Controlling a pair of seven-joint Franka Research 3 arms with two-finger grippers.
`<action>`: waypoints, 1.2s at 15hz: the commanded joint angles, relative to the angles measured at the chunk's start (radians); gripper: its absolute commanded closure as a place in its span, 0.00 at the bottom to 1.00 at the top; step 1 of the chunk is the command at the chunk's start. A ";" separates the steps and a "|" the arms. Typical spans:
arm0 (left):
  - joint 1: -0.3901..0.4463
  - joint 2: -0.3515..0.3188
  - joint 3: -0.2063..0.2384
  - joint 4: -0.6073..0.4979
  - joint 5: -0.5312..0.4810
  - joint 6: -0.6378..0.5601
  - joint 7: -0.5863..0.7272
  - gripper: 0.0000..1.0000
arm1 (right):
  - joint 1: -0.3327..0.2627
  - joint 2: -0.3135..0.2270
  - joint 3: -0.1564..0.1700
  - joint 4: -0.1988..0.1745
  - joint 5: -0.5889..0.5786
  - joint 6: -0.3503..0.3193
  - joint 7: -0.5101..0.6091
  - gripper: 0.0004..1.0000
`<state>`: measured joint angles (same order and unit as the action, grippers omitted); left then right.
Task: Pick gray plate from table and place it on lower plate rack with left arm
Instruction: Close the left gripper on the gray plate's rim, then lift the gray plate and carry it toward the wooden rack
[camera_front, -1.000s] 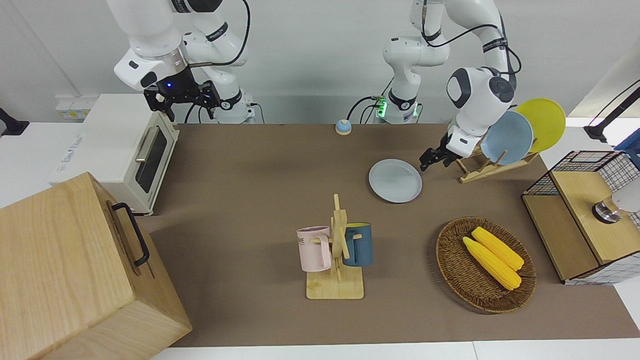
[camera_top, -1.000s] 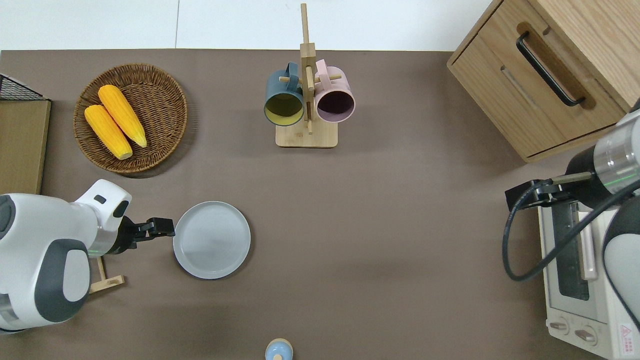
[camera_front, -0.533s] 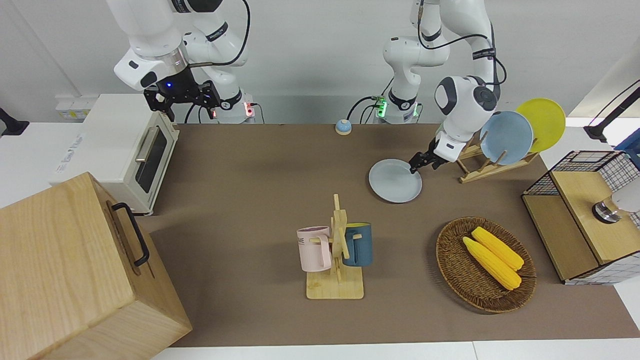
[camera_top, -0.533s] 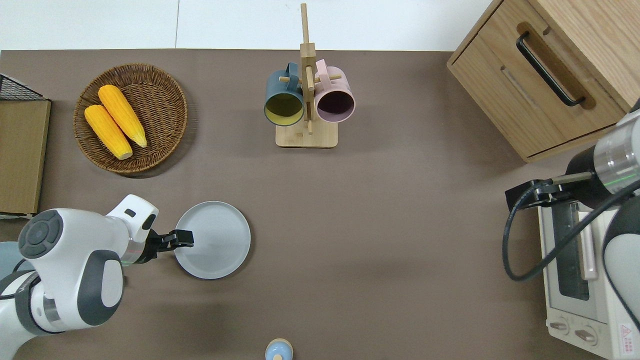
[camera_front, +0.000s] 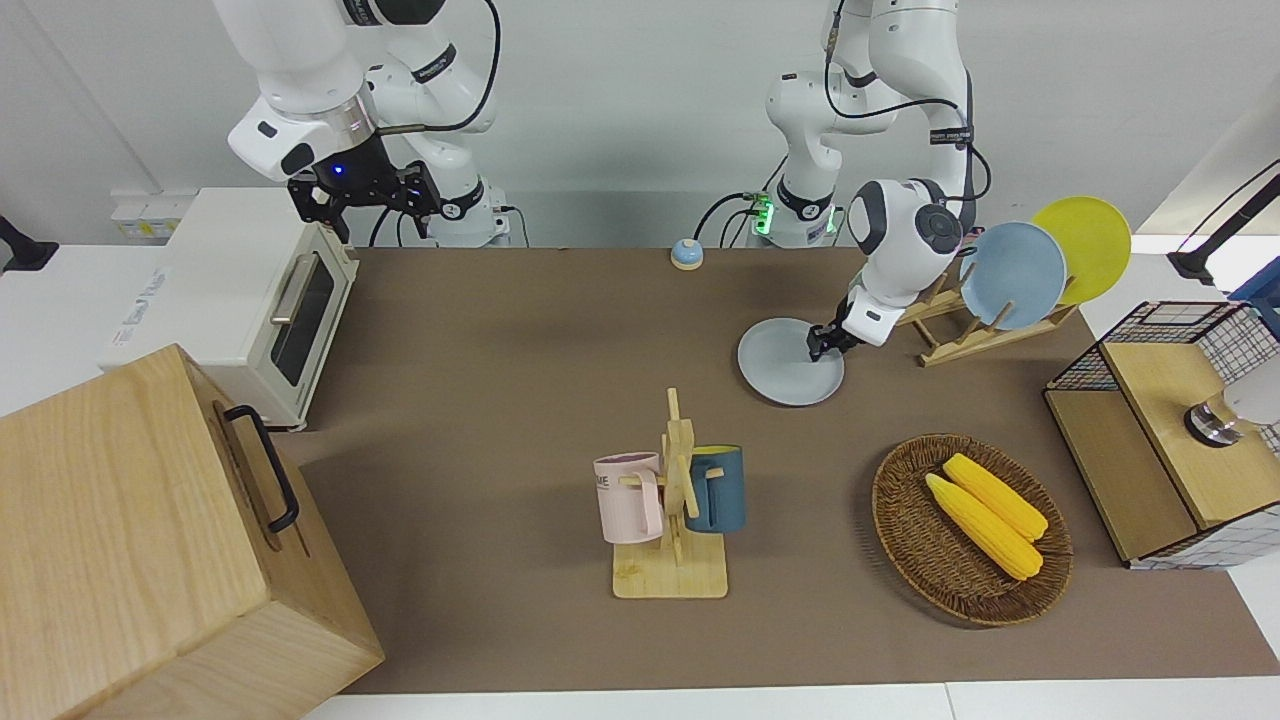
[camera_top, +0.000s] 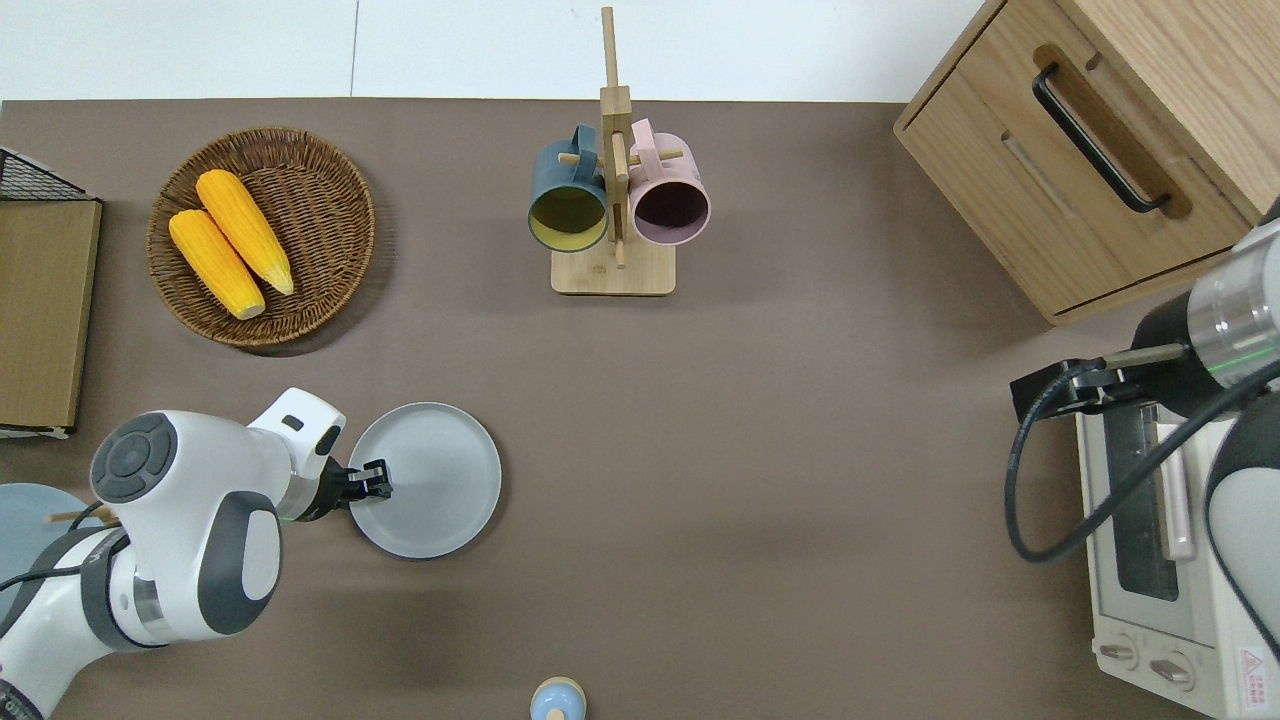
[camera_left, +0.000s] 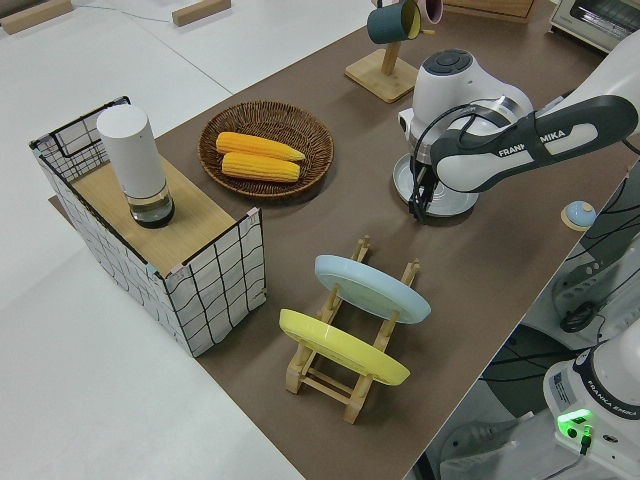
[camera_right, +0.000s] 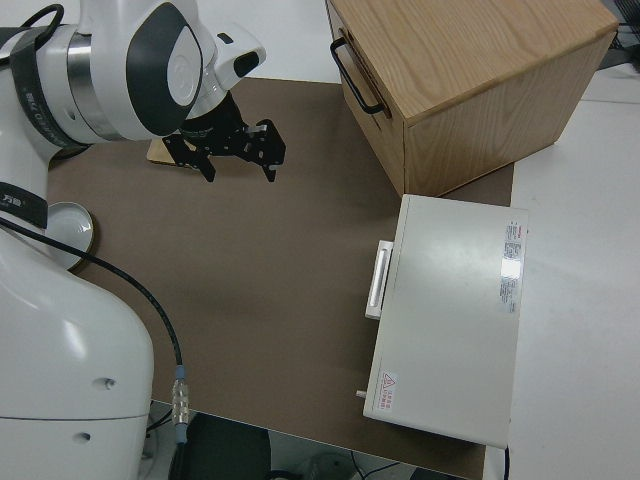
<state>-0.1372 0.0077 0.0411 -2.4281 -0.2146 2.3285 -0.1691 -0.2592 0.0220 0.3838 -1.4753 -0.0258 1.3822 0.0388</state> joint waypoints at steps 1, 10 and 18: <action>-0.016 -0.011 0.006 0.001 0.004 0.005 -0.013 1.00 | -0.023 -0.002 0.021 0.006 -0.005 -0.011 0.012 0.02; -0.016 -0.011 0.008 0.009 0.007 0.006 -0.013 1.00 | -0.023 -0.002 0.021 0.006 -0.006 -0.011 0.012 0.02; -0.015 -0.020 0.048 0.271 0.075 -0.346 -0.045 1.00 | -0.023 -0.002 0.021 0.007 -0.006 -0.011 0.012 0.02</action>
<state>-0.1397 -0.0136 0.0571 -2.2951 -0.2039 2.1447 -0.1704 -0.2592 0.0220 0.3838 -1.4753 -0.0258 1.3822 0.0388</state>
